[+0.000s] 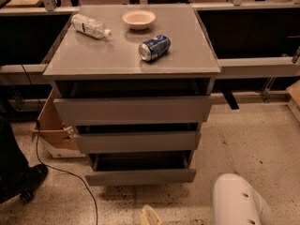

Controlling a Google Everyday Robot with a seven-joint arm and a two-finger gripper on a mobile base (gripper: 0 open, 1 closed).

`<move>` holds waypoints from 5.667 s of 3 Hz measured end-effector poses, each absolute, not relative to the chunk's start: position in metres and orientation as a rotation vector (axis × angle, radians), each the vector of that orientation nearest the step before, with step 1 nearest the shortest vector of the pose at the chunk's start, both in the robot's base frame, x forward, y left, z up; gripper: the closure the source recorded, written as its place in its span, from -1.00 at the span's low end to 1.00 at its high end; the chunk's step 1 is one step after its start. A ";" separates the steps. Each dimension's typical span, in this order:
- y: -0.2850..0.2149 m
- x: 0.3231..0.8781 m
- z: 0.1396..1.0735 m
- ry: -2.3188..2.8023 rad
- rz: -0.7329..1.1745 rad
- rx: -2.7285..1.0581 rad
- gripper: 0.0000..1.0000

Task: Close bottom drawer

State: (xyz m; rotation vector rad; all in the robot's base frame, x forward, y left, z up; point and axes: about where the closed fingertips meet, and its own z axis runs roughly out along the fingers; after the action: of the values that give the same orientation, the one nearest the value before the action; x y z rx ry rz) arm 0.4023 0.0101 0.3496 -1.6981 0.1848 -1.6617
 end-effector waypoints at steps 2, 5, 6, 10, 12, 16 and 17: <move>0.020 0.395 0.341 0.180 -1.640 -1.699 -0.31; 0.021 0.463 0.410 0.072 -1.938 -1.377 0.59; -0.004 0.494 0.466 -0.029 -2.113 -1.196 1.00; -0.075 0.443 0.654 -0.489 -2.507 -1.546 1.00; -0.082 0.450 0.621 -0.709 -2.485 -1.897 0.51; -0.146 0.548 0.591 -1.039 -2.382 -2.282 0.98; -0.163 0.571 0.555 -1.041 -2.313 -2.376 1.00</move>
Offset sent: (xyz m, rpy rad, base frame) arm 0.0147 -0.0034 0.0041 0.0137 -0.0814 -0.0518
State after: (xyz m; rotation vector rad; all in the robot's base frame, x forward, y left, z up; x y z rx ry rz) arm 0.5714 -0.1630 0.5552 -2.3763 -1.0413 -2.3131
